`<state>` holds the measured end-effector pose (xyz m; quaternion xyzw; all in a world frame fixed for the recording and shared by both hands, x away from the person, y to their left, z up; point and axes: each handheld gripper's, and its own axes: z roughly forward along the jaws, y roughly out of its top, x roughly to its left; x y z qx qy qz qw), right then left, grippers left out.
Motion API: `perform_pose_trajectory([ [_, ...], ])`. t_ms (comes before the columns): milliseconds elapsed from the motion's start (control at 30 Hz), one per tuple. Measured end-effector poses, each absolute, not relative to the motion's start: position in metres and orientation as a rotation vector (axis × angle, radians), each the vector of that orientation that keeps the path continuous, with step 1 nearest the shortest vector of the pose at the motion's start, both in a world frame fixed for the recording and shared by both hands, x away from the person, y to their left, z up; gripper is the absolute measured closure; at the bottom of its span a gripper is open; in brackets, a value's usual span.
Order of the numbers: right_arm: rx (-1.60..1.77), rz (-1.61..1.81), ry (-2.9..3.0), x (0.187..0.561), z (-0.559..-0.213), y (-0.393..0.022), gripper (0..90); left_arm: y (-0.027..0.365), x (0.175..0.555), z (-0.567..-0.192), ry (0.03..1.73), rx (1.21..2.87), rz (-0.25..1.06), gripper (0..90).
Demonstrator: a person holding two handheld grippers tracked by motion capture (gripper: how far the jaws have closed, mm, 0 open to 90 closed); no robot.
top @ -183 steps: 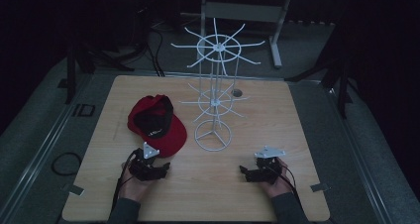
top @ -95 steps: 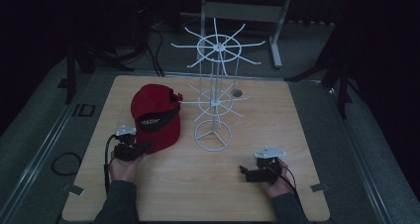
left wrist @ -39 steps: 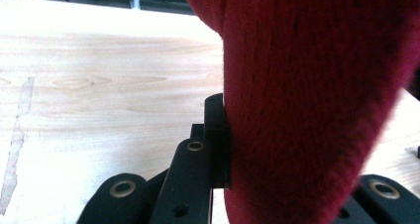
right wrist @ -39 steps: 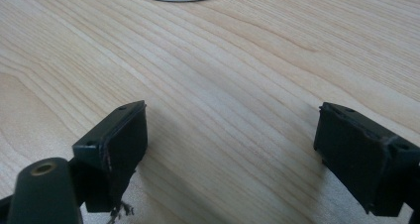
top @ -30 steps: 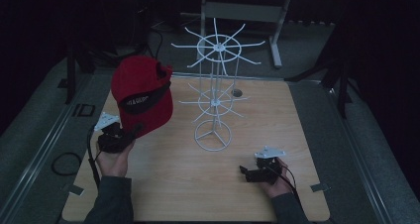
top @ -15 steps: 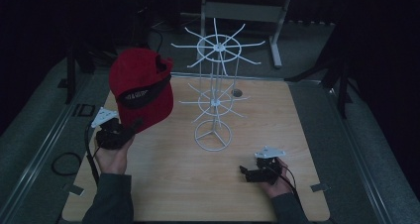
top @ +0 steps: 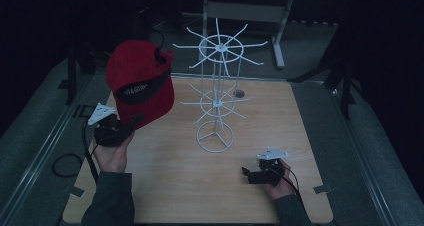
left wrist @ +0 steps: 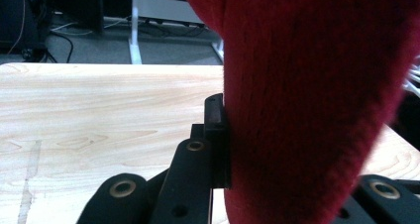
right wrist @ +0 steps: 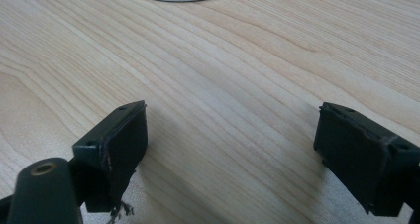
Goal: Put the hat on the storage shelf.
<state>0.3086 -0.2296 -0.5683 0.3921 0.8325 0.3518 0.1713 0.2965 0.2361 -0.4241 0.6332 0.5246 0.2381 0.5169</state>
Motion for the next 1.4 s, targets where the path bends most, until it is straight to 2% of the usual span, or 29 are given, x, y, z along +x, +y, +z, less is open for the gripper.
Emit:
perform_pose_trajectory([
  [1400, 1.111, 0.998, 2.363, 0.309, -0.568, -0.23, 13.1, 0.232, 0.287, -0.385, 1.191, 1.448, 0.61, 85.3],
])
